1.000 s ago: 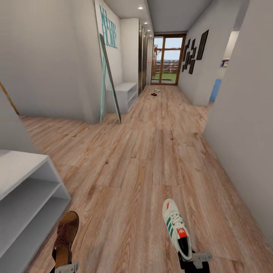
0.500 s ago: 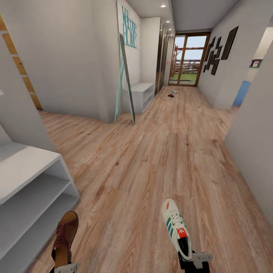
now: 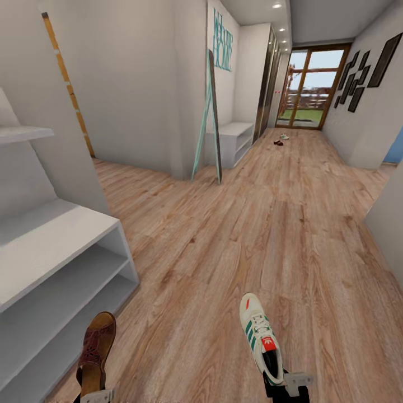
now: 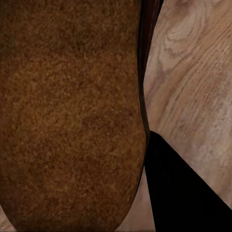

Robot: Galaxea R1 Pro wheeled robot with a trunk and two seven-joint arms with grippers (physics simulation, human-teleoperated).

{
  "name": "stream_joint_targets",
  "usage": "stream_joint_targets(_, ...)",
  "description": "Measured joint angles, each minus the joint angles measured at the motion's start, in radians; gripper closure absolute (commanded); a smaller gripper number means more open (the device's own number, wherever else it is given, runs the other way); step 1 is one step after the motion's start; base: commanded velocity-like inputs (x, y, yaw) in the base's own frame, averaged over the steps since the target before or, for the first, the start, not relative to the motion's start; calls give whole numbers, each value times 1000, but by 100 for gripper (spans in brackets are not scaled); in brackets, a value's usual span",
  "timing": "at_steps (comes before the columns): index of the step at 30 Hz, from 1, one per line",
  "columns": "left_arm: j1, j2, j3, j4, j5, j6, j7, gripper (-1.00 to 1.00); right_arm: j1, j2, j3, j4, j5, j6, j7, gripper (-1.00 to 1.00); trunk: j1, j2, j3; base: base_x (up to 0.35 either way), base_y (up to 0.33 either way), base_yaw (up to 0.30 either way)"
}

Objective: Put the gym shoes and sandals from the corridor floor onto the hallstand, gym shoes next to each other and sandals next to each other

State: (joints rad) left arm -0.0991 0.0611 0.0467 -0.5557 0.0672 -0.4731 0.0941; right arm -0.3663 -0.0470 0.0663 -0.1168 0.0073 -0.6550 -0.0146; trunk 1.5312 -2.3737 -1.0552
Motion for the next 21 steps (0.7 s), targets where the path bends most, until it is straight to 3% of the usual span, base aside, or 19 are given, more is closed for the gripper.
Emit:
stream_joint_targets(11, 0, -1, 0, 4, 0, 0, 0, 100, 0, 0, 0, 0, 0, 0, 0, 100, 0, 0, 0, 0, -4, 279)
stream_joint_targets(21, 0, -1, -1, 4, -1, 0, 0, 100, 0, 0, -1, 0, 0, -1, 0, 100, 0, 0, 0, 0, -156, 279)
